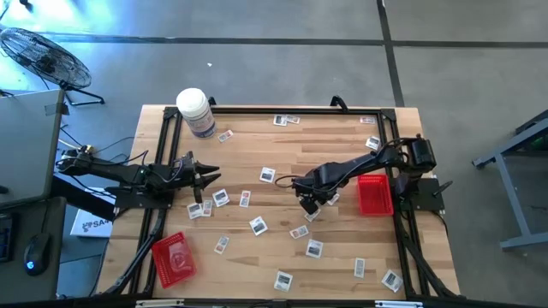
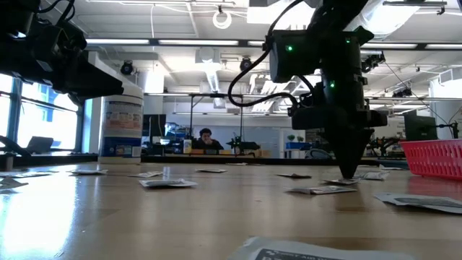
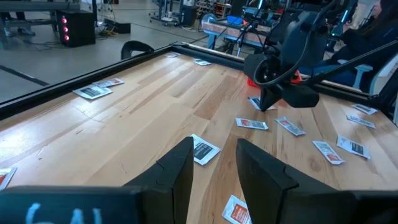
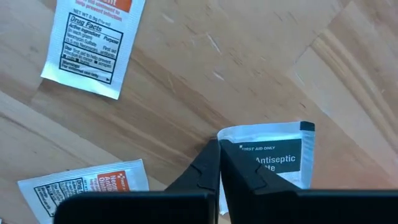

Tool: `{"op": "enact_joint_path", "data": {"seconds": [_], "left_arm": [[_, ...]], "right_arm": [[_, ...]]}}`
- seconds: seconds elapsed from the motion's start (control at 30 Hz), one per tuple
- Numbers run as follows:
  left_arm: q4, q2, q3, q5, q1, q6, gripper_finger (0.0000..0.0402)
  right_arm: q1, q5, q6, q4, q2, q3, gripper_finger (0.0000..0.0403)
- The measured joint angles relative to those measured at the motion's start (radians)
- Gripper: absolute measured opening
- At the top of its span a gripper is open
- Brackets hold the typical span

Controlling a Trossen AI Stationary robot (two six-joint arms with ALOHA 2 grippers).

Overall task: Pick & Place First Aid Supplies
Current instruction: Put the towelette pack into the right red bin

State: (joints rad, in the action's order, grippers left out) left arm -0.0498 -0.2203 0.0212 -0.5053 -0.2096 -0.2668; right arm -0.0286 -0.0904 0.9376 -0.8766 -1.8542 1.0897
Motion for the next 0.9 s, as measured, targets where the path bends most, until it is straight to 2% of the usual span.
{"op": "enact_joint_path", "data": {"seconds": [0.27,0.67,0.9], "left_arm": [[0.000,0.000,0.000,0.000,0.000,0.000,0.0119],[0.000,0.000,0.000,0.000,0.000,0.000,0.0119],[0.000,0.000,0.000,0.000,0.000,0.000,0.0119]], "right_arm": [[-0.003,-0.074,-0.003,-0.039,-0.005,0.065,0.0001],[-0.003,-0.079,-0.022,-0.091,-0.003,0.117,0.0001],[-0.004,-0.088,-0.018,-0.179,-0.002,0.156,0.0001]]}}
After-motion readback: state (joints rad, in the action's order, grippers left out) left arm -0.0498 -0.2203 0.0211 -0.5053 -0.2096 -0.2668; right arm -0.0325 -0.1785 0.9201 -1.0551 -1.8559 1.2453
